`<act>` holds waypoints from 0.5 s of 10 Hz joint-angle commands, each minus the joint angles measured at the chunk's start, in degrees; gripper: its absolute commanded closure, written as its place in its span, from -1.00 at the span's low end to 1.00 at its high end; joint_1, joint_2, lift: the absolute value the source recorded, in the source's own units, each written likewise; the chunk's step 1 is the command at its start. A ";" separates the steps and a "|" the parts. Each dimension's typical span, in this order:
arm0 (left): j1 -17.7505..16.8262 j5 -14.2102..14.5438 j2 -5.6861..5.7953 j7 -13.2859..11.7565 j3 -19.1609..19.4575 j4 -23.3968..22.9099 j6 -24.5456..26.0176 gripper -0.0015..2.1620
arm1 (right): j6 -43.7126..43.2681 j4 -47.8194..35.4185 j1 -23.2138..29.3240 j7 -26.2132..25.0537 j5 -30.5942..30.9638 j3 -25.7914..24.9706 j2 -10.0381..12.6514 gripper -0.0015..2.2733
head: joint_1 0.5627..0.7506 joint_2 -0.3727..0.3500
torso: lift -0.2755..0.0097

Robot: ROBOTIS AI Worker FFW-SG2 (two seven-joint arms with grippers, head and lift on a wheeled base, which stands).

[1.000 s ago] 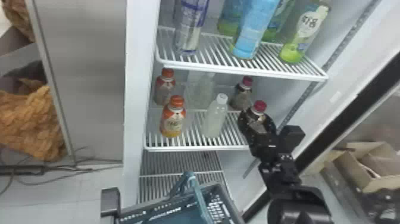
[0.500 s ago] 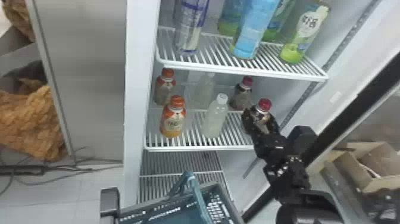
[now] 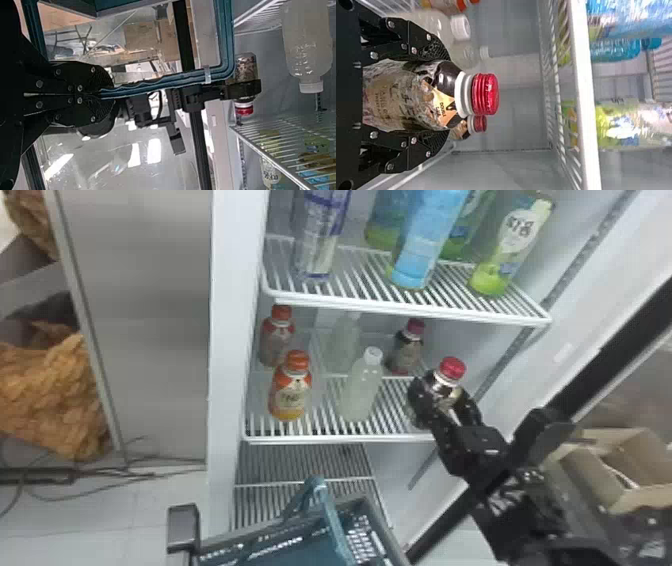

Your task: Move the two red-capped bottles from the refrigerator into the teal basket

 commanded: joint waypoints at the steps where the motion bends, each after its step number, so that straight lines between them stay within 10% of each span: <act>1: 0.00 0.00 -0.01 0.00 0.19 -0.01 -0.14 0.04 | 5.70 -6.88 4.34 0.15 -0.13 -1.69 0.41 -0.45 | 0.41 -0.94 | -0.67; 5: 0.14 -1.25 -0.10 0.00 1.10 0.13 -0.28 0.04 | 14.27 -14.47 9.54 4.90 0.55 -6.94 3.49 -0.45 | 0.41 -0.94 | -0.67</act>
